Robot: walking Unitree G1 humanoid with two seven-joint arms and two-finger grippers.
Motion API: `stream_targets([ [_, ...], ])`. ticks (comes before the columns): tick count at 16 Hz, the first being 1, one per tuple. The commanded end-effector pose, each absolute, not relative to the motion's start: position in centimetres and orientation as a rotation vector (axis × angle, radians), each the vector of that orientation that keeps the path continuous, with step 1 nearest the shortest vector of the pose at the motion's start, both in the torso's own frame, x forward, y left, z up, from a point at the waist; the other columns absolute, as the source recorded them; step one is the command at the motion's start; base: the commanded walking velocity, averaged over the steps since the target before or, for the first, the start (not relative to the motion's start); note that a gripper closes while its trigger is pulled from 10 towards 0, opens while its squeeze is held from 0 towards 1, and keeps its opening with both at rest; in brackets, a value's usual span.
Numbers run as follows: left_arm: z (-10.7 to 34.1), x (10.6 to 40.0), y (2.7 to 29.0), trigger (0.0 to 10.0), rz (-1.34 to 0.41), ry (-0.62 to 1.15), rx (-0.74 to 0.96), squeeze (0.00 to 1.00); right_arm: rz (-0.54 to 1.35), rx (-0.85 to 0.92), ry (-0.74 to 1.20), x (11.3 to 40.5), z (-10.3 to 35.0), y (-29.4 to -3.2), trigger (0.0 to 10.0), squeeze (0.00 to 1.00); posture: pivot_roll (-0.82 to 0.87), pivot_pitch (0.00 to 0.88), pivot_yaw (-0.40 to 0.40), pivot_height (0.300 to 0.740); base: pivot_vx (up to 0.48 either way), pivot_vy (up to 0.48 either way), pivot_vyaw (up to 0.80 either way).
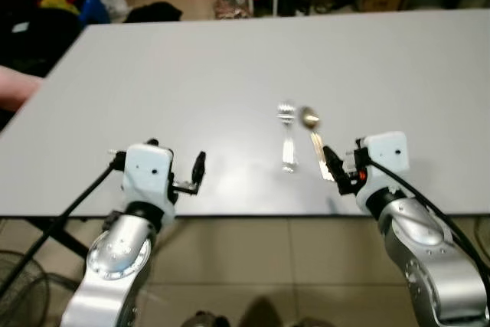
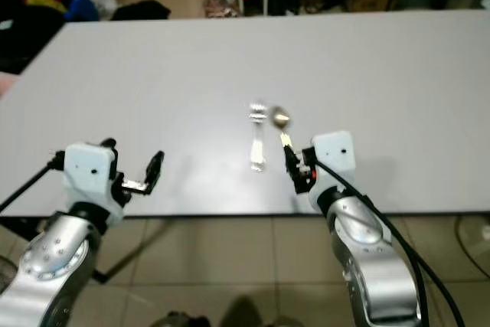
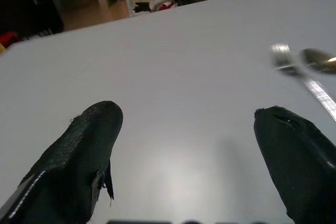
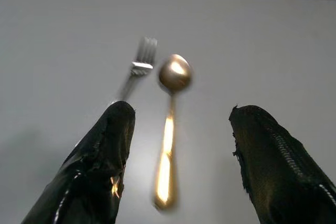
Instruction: Setting the table
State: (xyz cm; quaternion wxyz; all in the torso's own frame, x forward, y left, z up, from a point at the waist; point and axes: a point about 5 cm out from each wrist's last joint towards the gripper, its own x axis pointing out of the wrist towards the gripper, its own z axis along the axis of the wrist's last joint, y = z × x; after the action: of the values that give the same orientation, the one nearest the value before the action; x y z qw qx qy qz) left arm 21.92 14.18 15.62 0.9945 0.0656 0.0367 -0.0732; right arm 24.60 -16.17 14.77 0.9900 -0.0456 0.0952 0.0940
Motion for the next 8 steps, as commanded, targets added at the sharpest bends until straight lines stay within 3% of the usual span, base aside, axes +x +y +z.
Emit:
stream_targets([
  [1,15.6,21.7,14.4,10.0,-0.120,0.081,0.150,0.00,0.208,-0.047,0.191,24.8,14.9,-16.1,10.0,0.00,-0.12,0.070,0.096,0.740,0.000,-0.480,0.00],
  [4,15.5,21.4,14.6,10.0,-0.086,0.084,0.151,0.00,0.329,-0.065,0.193,25.2,14.8,-15.4,10.0,0.00,-0.11,0.064,0.082,0.740,0.000,-0.480,0.00],
  [8,15.9,21.1,15.4,10.0,-0.045,0.075,0.169,0.00,0.465,-0.087,0.226,25.2,13.9,-14.6,10.0,0.00,-0.08,0.056,0.054,0.740,0.000,-0.480,0.80],
])
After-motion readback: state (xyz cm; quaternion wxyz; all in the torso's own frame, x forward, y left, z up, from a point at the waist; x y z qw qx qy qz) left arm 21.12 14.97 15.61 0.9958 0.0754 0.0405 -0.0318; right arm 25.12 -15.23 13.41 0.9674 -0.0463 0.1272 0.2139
